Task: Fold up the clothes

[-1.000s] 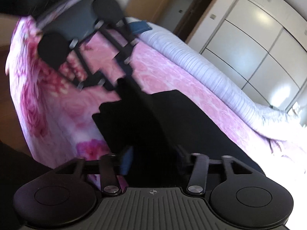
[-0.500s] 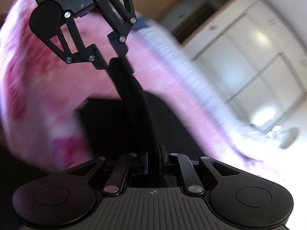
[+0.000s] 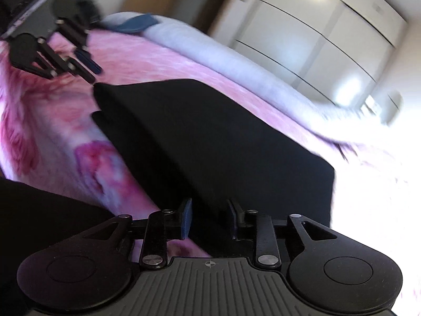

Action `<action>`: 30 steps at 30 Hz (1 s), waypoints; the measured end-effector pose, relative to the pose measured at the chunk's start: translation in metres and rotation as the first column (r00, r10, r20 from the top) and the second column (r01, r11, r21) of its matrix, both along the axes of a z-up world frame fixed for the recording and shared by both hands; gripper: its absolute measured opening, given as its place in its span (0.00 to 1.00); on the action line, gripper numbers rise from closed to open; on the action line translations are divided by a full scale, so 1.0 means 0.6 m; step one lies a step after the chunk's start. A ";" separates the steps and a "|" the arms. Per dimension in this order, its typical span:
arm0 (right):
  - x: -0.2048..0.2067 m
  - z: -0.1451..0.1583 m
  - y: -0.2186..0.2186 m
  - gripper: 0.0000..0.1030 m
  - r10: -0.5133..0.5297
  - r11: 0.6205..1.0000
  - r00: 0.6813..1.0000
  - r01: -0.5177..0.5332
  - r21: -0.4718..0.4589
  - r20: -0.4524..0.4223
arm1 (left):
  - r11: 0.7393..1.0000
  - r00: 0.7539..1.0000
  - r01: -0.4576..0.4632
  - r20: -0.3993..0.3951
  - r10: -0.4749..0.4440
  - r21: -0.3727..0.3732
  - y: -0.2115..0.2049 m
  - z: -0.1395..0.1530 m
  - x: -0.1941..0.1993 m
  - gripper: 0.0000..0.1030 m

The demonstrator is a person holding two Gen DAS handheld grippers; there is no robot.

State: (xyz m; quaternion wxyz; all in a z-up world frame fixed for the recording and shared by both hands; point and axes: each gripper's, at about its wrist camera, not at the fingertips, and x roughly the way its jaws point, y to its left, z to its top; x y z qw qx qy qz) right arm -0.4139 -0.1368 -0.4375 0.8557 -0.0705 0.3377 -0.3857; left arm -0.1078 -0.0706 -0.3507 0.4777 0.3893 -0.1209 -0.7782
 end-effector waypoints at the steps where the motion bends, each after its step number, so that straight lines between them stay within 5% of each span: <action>1: -0.013 0.010 0.004 0.28 -0.027 1.000 0.999 0.026 0.013 0.032 | 1.000 0.999 -0.011 -0.039 0.011 -0.002 -0.004 0.013 -0.002 0.09; 5: -0.064 0.043 -0.001 0.28 -0.138 0.989 0.969 0.123 0.081 0.207 | 1.000 0.987 -0.009 -0.159 0.014 0.028 -0.041 0.043 -0.033 0.09; 8: -0.102 0.055 -0.033 0.28 -0.250 0.965 0.893 0.196 0.176 0.373 | 0.995 0.983 -0.001 -0.185 0.020 0.102 -0.084 0.033 -0.068 0.09; 12: -0.140 0.034 -0.092 0.28 -0.404 0.891 0.838 0.269 0.365 0.368 | 0.978 0.995 0.011 -0.104 0.011 0.210 -0.121 -0.009 -0.096 0.03; 17: -0.165 0.087 -0.131 0.28 -0.320 0.933 0.857 0.211 0.293 0.403 | 0.977 0.987 -0.010 -0.157 0.045 0.214 -0.155 0.036 -0.086 0.08; 22: -0.143 0.111 -0.299 0.28 -0.279 0.939 0.908 0.191 0.285 0.312 | 0.972 0.984 -0.045 -0.160 0.083 0.231 -0.271 0.044 -0.095 0.08; 30: -0.103 0.056 -0.574 0.28 -0.365 0.823 0.897 0.186 0.537 0.248 | 0.966 0.977 -0.047 -0.192 0.098 0.255 -0.341 -0.003 -0.090 0.03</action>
